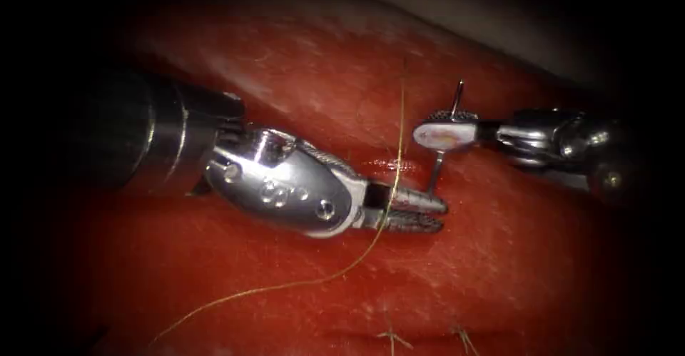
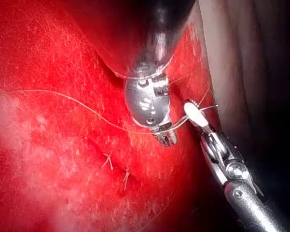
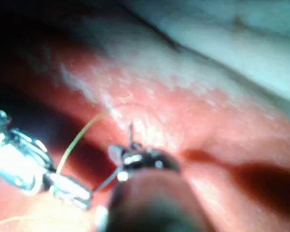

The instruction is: Wound Closure

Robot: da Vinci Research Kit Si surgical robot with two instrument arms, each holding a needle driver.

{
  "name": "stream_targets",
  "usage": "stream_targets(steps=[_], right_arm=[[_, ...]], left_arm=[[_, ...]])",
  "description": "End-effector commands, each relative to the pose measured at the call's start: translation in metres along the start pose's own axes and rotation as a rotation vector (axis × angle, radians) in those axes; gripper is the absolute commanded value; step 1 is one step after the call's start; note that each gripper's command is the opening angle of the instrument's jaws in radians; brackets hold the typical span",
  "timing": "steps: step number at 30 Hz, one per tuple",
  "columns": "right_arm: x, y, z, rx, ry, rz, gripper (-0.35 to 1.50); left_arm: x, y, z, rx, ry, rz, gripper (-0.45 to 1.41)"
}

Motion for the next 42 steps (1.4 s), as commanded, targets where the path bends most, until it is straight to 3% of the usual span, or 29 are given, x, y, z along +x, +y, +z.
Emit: stream_targets(steps=[1, 3, 4, 5, 6, 7, 11, 12, 13, 14, 19, 20, 24, 25, 28, 31, 34, 35, 37, 38, 40, 42], right_arm=[[0.0002, -0.0001, 0.0008, 0.001, 0.001, -0.007, -0.35], [0.0003, -0.0001, 0.0008, -0.003, 0.005, -0.007, -0.35], [0.0006, 0.0005, 0.0004, 0.009, 0.014, -0.003, -0.35], [0.0006, 0.0005, 0.0004, 0.009, 0.014, -0.003, -0.35], [0.0009, 0.0009, 0.0001, 0.002, 0.024, -0.011, -0.35], [0.0010, 0.0012, -0.0001, 0.008, 0.029, -0.024, -0.35], [0.0012, 0.0019, -0.0004, 0.028, 0.041, -0.069, -0.35], [0.0013, 0.0022, -0.0003, 0.029, 0.048, -0.106, -0.35], [0.0013, 0.0022, -0.0003, 0.029, 0.048, -0.106, -0.35], [0.0013, 0.0023, -0.0001, 0.035, 0.055, -0.112, -0.35], [0.0013, 0.0022, -0.0001, 0.053, 0.072, -0.158, -0.35], [0.0013, 0.0024, -0.0004, 0.082, 0.089, -0.230, -0.35], [0.0012, 0.0026, -0.0006, 0.135, 0.115, -0.339, -0.35], [0.0012, 0.0026, -0.0006, 0.157, 0.129, -0.453, -0.35], [0.0011, 0.0027, -0.0005, 0.179, 0.138, -0.556, -0.35], [0.0008, 0.0028, -0.0002, 0.208, 0.161, -0.668, -0.35], [0.0005, 0.0026, 0.0004, 0.247, 0.164, -0.746, -0.35], [0.0004, 0.0025, 0.0008, 0.282, 0.192, -0.791, -0.35], [0.0005, 0.0023, 0.0013, 0.305, 0.205, -0.822, -0.35], [0.0007, 0.0022, 0.0017, 0.309, 0.211, -0.839, -0.35], [0.0010, 0.0024, 0.0018, 0.302, 0.223, -0.849, -0.35], [0.0011, 0.0025, 0.0018, 0.299, 0.225, -0.855, -0.35]], left_arm=[[-0.0002, 0.0004, 0.0006, -0.003, -0.001, -0.004, -0.35], [-0.0002, 0.0003, 0.0008, -0.013, 0.004, -0.005, -0.30], [-0.0001, 0.0002, 0.0014, -0.081, 0.025, -0.089, 0.35], [-0.0001, 0.0002, 0.0014, -0.081, 0.025, -0.089, 0.35], [-0.0001, 0.0000, 0.0018, -0.136, 0.025, -0.253, 0.54], [-0.0001, 0.0000, 0.0019, -0.146, 0.019, -0.322, 0.66], [0.0001, -0.0003, 0.0018, -0.169, 0.010, -0.449, 0.76], [0.0006, -0.0005, 0.0012, -0.224, 0.026, -0.519, 0.79], [0.0006, -0.0005, 0.0012, -0.224, 0.026, -0.519, 0.79], [0.0010, -0.0005, 0.0008, -0.282, 0.045, -0.562, 0.79], [0.0020, 0.0003, 0.0001, -0.405, 0.077, -0.619, 0.79], [0.0022, 0.0006, -0.0004, -0.485, 0.093, -0.669, 0.79], [0.0017, 0.0005, -0.0007, -0.532, 0.106, -0.731, 0.78], [0.0011, 0.0003, -0.0007, -0.543, 0.099, -0.754, 0.74], [-0.0002, -0.0003, -0.0009, -0.564, 0.089, -0.793, 0.68], [-0.0023, -0.0013, -0.0015, -0.584, 0.076, -0.838, 0.42], [-0.0036, -0.0017, -0.0014, -0.589, 0.073, -0.846, 0.27], [-0.0049, -0.0020, -0.0012, -0.564, 0.052, -0.878, 0.12], [-0.0065, -0.0020, -0.0009, -0.553, 0.009, -0.932, 0.22], [-0.0082, -0.0019, -0.0006, -0.555, -0.053, -1.003, 0.18], [-0.0108, -0.0012, -0.0004, -0.594, -0.120, -0.992, 0.00], [-0.0116, -0.0010, -0.0002, -0.610, -0.124, -0.985, 0.00]])
